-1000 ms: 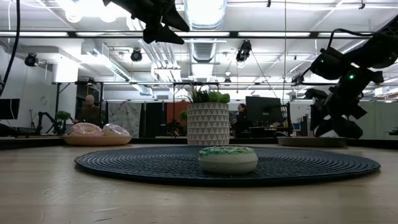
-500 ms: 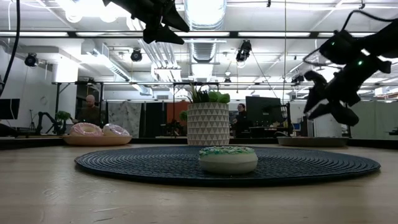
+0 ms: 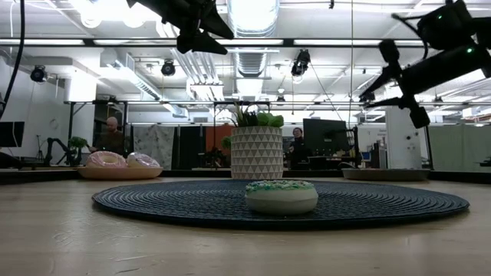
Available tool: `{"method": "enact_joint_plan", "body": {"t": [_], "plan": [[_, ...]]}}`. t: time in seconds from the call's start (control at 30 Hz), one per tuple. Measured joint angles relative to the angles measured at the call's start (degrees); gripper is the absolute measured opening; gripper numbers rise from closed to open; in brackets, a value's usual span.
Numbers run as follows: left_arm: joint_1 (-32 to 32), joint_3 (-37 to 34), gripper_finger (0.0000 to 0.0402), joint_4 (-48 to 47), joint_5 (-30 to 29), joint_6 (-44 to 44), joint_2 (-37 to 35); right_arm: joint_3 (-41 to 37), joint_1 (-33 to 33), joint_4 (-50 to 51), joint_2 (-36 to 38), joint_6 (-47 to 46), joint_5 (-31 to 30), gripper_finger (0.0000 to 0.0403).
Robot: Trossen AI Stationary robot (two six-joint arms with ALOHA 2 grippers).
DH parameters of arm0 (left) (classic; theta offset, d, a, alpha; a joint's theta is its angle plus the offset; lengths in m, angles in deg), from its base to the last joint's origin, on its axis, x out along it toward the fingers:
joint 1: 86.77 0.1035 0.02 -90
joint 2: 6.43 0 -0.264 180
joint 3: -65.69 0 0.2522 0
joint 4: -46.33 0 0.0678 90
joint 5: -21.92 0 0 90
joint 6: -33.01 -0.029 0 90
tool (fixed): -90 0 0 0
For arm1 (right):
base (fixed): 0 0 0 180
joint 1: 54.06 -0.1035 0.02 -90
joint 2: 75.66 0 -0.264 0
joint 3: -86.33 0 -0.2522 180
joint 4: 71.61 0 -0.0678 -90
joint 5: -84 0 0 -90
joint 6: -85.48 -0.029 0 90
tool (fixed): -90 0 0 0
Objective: Pick & Place donuts
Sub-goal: Put the small green donut on the gray plate
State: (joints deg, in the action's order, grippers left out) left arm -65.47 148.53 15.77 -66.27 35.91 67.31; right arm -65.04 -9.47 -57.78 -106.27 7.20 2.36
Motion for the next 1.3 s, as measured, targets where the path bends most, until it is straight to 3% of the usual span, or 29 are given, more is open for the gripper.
{"method": "enact_joint_plan", "body": {"t": [0.43,0.7,1.03,1.3], "plan": [[0.0,0.0,0.0271,-1.48,0.39,-0.89,0.0,0.0,-4.39,-4.84,5.46,9.69,12.47,0.0109],[-0.67,-0.02,0.0271,-4.17,3.42,1.13,0.0,0.0,-7.76,-13.94,5.41,4.83,20.07,0.0104],[-4.17,-0.02,0.0271,-5.68,4.75,2.57,-0.02,3.27,-12.03,-16.08,5.46,4.66,21.73,0.0105],[-4.15,-0.02,0.0271,-5.64,4.59,9.3,-0.02,12.52,-15.47,-15.32,2.25,11.24,21.72,0.0105]]}}
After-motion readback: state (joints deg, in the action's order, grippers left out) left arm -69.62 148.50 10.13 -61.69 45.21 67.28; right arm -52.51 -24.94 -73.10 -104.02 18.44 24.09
